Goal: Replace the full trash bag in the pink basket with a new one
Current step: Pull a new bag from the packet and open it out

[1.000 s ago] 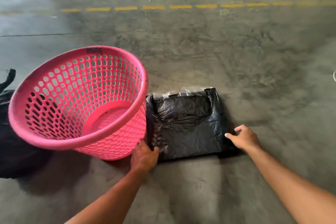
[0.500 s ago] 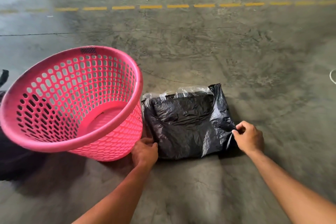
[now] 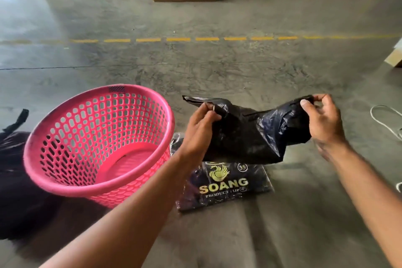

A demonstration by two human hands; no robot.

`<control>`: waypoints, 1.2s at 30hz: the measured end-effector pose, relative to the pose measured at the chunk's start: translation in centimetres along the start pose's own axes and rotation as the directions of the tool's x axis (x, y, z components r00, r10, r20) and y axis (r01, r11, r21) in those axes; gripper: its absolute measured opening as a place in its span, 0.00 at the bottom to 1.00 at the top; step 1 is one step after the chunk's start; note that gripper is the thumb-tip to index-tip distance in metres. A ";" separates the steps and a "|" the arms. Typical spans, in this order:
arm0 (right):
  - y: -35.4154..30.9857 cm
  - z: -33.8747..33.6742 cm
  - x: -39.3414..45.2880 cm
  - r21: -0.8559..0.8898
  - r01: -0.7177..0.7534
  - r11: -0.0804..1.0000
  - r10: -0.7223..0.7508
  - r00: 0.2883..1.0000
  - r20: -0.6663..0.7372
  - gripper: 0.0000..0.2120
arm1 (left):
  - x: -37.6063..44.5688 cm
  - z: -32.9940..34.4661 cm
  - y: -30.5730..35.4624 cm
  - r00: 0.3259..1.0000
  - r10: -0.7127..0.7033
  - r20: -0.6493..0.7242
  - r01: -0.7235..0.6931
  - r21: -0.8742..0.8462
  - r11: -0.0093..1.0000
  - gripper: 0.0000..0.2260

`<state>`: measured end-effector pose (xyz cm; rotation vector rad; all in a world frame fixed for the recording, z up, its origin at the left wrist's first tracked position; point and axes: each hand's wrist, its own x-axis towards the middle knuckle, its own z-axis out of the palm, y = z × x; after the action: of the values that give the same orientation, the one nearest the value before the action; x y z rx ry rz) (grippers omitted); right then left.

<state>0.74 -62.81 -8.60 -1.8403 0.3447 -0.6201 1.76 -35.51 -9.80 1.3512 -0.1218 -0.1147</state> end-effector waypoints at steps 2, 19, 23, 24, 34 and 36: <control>-3.7 0.1 0.8 0.177 -0.023 0.984 0.026 1.000 -0.016 0.04 | 0.6 0.3 4.6 0.998 -0.008 0.070 0.015 -0.105 0.994 0.04; -32.8 19.8 3.9 0.422 0.110 0.900 -0.222 0.949 0.225 0.20 | 1.5 -11.7 32.2 0.844 0.489 -0.219 -0.486 0.074 0.871 0.28; -35.5 24.8 3.2 0.459 0.075 0.885 -0.224 0.933 0.280 0.20 | 0.9 -15.1 33.8 0.780 0.512 -0.359 -0.502 0.129 0.855 0.26; -35.4 25.9 2.7 0.456 0.066 0.887 -0.216 0.934 0.285 0.17 | 0.7 -15.7 33.7 0.770 0.511 -0.382 -0.495 0.148 0.856 0.25; -23.7 33.9 -7.4 0.333 -0.240 0.912 0.099 0.916 0.389 0.14 | -1.7 -22.1 25.9 0.815 0.320 -0.483 -0.265 0.181 0.947 0.23; -21.7 34.9 -8.5 0.340 -0.325 0.883 0.164 0.890 0.425 0.10 | -1.9 -22.7 25.0 0.828 0.284 -0.484 -0.228 0.172 0.958 0.23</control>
<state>12.26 -23.51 0.75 -1.4417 0.1676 -0.1219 3.66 -7.93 9.72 1.4185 0.1380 0.4835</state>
